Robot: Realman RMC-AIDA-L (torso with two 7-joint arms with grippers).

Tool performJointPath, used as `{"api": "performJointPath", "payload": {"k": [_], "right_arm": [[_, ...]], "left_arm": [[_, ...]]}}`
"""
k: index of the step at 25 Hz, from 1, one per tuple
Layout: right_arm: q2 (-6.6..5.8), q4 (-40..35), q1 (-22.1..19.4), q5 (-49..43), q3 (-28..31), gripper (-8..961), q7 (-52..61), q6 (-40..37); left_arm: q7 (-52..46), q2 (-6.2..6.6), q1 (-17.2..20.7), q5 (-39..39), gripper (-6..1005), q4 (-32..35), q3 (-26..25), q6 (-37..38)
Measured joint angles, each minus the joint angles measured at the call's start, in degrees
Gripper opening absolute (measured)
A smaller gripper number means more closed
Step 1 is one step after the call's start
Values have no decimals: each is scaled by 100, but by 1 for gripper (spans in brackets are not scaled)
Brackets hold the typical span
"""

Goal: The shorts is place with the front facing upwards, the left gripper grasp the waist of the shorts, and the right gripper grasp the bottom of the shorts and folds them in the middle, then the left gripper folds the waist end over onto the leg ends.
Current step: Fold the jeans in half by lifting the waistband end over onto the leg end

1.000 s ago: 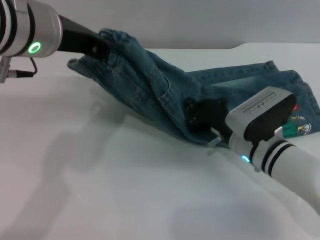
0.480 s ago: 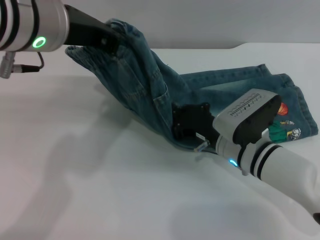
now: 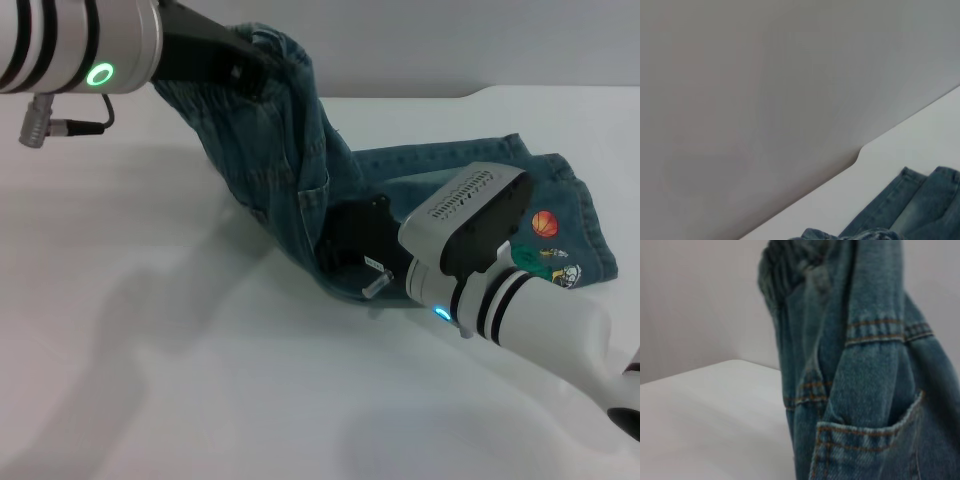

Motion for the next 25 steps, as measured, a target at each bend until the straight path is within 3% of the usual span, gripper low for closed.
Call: {"api": "performJointPath", "payload": {"k": [12, 20, 25], "right_arm": [[0, -9, 67, 3, -138, -2, 230, -59], [-73, -65, -477, -13, 726, -2, 105, -421], [-47, -109, -802, -7, 1378, -2, -482, -481]], "left_arm": [[64, -5, -60, -74, 42, 12, -2, 84], [95, 8, 61, -37, 41, 24, -45, 94], [139, 7, 76, -31, 41, 44, -46, 100]]}}
